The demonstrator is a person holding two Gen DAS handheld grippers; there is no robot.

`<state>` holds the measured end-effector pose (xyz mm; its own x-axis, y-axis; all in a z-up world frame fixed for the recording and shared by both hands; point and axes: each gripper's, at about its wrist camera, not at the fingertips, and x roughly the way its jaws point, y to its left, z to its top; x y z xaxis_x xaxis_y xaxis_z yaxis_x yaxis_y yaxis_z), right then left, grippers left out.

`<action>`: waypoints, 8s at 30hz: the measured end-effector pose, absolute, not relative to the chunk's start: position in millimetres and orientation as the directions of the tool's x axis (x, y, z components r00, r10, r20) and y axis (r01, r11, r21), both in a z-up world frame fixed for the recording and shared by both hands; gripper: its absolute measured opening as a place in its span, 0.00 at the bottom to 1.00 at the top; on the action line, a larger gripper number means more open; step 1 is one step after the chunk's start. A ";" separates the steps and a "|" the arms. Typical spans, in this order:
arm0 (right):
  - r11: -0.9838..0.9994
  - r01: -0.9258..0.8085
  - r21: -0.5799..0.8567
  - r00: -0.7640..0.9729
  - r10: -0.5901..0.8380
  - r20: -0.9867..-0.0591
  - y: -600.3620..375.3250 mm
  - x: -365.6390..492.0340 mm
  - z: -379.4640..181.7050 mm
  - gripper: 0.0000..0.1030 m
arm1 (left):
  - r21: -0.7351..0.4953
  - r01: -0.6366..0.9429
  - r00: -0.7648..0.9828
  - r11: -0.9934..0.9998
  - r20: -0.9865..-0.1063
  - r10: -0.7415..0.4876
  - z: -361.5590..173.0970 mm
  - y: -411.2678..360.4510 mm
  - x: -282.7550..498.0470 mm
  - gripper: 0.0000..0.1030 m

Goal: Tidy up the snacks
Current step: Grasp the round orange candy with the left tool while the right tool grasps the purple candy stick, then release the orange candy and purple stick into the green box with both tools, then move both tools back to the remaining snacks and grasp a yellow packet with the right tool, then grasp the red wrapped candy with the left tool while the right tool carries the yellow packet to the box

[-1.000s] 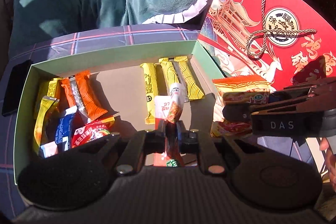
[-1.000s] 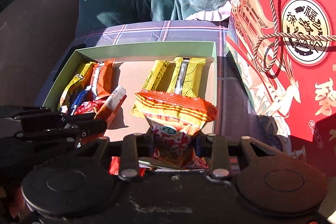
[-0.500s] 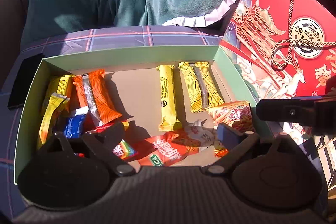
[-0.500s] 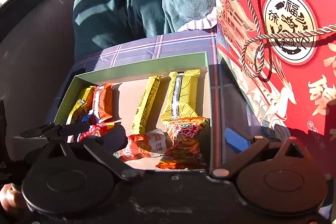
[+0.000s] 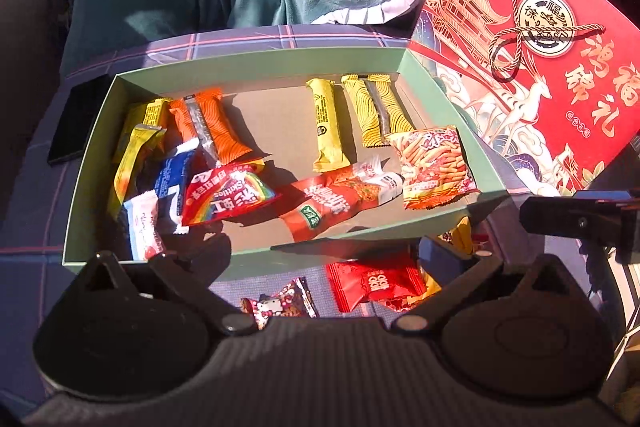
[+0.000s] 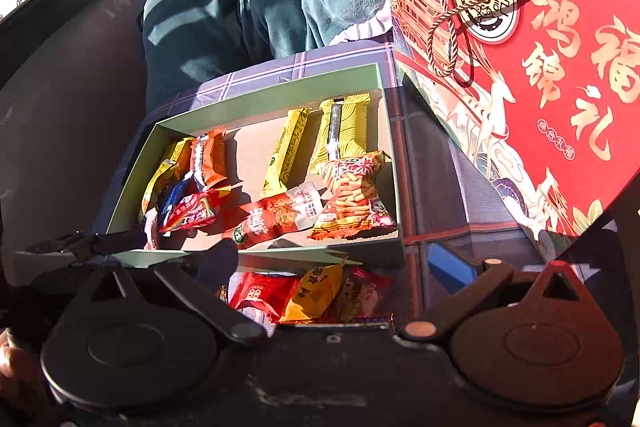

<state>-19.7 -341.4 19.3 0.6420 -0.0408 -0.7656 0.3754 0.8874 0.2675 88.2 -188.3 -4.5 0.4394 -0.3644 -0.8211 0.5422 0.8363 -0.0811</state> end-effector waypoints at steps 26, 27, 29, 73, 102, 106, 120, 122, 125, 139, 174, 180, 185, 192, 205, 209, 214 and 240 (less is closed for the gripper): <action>0.855 0.469 0.220 0.585 -0.114 -0.803 -310.4 -83.8 -66.1 0.67 | -0.036 0.564 0.316 0.825 -0.914 -0.256 -78.6 -160.8 31.3 0.99; 0.859 0.468 0.210 0.584 -0.122 -0.802 -309.7 -82.6 -66.9 0.65 | -0.033 0.566 0.314 0.823 -0.915 -0.253 -80.1 -162.2 31.4 0.99; 0.863 0.465 0.199 0.585 -0.131 -0.801 -309.2 -80.7 -68.9 0.54 | -0.027 0.571 0.313 0.820 -0.917 -0.248 -82.8 -164.6 31.0 0.99; 0.898 0.351 0.265 0.702 -0.065 -0.709 -296.1 -67.7 -3.9 0.12 | -0.118 0.632 0.388 0.766 -0.807 -0.445 -1.9 -159.1 47.6 0.41; 0.869 0.326 0.371 0.637 0.088 -0.766 -334.8 224.5 -27.3 0.15 | 0.009 0.535 0.465 0.845 -0.838 -0.285 -40.4 -215.9 286.4 0.43; 0.854 0.327 0.404 0.659 0.100 -0.745 -340.4 224.7 -25.9 0.59 | 0.036 0.512 0.498 0.858 -0.827 -0.262 -38.0 -216.4 287.6 0.76; 0.882 0.316 0.349 0.686 0.041 -0.726 -328.2 175.8 10.4 0.99 | 0.048 0.495 0.533 0.868 -0.806 -0.259 0.2 -204.4 228.4 1.00; 0.892 0.309 0.329 0.687 0.030 -0.726 -323.5 161.8 18.5 1.00 | 0.043 0.500 0.533 0.865 -0.803 -0.268 5.3 -202.7 216.7 1.00; 0.895 0.312 0.318 0.686 0.020 -0.728 -322.4 138.2 24.0 1.00 | 0.021 0.516 0.524 0.856 -0.798 -0.297 12.8 -199.9 191.4 1.00; 0.832 0.433 0.348 0.644 -0.016 -0.764 -347.9 20.1 -1.9 1.00 | -0.066 0.573 0.410 0.817 -0.840 -0.355 -9.7 -193.9 106.1 1.00; 0.806 0.484 0.340 0.580 -0.005 -0.814 -347.2 -40.3 -62.0 0.24 | 0.009 0.556 0.354 0.831 -0.907 -0.227 -82.5 -207.2 91.7 1.00; 0.813 0.451 0.367 0.663 -0.029 -0.748 -352.6 -37.4 -39.0 0.42 | -0.004 0.563 0.328 0.826 -0.917 -0.228 -82.9 -179.5 86.5 1.00; 0.866 0.367 0.340 0.677 0.002 -0.736 -337.9 -10.3 -36.9 0.43 | 0.018 0.551 0.343 0.835 -0.916 -0.207 -82.3 -165.9 80.8 1.00; 0.941 0.260 0.218 0.625 0.009 -0.781 -306.9 14.6 -57.5 0.62 | -0.016 0.516 0.341 0.856 -0.913 -0.223 -74.4 -151.0 84.6 1.00; 0.932 0.278 0.230 0.627 0.005 -0.779 -297.2 11.5 -55.3 0.30 | 0.009 0.623 0.359 0.782 -0.892 -0.275 -63.5 -168.2 72.7 1.00; 0.896 0.338 0.288 0.643 0.003 -0.766 -315.7 -8.3 -48.6 0.29 | -0.122 0.622 0.258 0.774 -0.901 -0.349 -56.9 -178.3 71.7 0.99; 0.853 0.392 0.345 0.666 -0.004 -0.746 -336.8 -28.7 -43.0 0.29 | -0.234 0.566 0.206 0.790 -0.888 -0.411 -45.1 -194.5 75.5 0.99; 0.755 0.499 0.425 0.682 -0.040 -0.730 -366.4 -106.9 -61.6 0.29 | -0.101 0.688 0.195 0.719 -0.928 -0.317 -49.5 -259.8 24.1 0.77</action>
